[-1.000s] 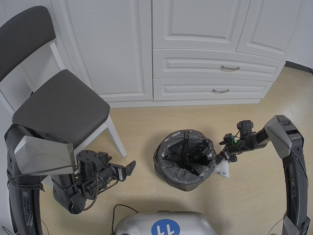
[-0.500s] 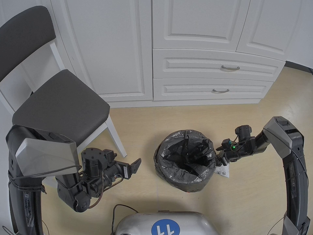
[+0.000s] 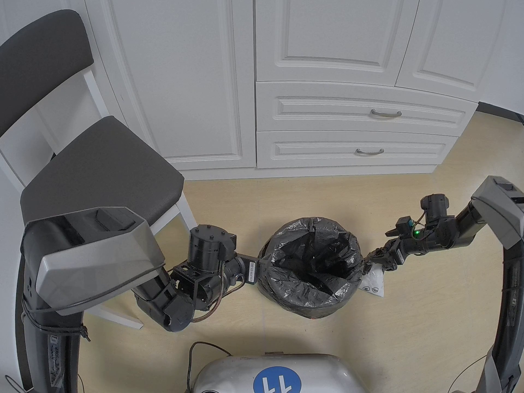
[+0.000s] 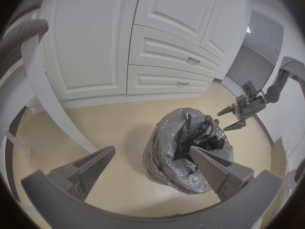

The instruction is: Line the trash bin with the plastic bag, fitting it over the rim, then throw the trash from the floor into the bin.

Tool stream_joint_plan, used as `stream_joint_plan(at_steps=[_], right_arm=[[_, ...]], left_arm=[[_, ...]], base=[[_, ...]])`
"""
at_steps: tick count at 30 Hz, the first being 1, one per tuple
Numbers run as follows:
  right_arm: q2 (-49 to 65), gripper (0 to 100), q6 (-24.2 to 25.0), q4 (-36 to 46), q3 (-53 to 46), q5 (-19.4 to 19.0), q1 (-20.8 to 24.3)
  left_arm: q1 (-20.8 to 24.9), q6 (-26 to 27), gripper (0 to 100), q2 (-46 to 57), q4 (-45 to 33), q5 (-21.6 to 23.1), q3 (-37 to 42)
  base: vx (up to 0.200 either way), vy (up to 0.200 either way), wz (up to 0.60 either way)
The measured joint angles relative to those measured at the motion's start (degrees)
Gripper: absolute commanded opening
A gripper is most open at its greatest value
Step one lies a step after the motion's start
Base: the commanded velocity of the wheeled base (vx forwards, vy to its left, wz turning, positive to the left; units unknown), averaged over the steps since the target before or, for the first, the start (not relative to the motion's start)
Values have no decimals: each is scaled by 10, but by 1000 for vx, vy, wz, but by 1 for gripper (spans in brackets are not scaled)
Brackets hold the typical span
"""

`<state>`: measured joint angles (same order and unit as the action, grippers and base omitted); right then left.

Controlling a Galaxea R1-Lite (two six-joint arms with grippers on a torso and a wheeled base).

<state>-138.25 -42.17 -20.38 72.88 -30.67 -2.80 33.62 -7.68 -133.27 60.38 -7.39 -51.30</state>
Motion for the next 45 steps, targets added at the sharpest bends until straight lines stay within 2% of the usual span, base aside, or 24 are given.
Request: stream_joint_plan(at_steps=[2,6,9,15,18,28,33,41,45], right_arm=[[35,100,2,-10,-30,6,-1],[100,100,16,-34,-83,42,14],[139,100,35,-65,-121,85,52],[162,100,78,-216,-172,193,143],[136,100,90,-257,-175,223,175],[-15,100,105,-285,-74,280,224],[-65,100,109,-296,-15,309,231],[-120,100,110,-370,52,394,240],[-130,100,111,-397,67,405,244]], left_arm=[[8,0,100,-6,-7,-22,-18],[18,0,100,-14,-13,-48,-31],[21,-1,100,-14,-13,-55,-28],[21,-5,100,0,-5,-62,9],[16,-6,100,11,6,-64,34],[-8,-7,100,42,93,-67,122],[-20,-7,100,46,119,-67,138],[-32,-7,100,47,161,-66,159],[-34,-7,100,47,166,-66,167]], base=[[0,0,0],[0,0,0],[0,0,0],[0,0,0],[0,0,0],[0,0,0],[0,0,0],[0,0,0],[0,0,0]])
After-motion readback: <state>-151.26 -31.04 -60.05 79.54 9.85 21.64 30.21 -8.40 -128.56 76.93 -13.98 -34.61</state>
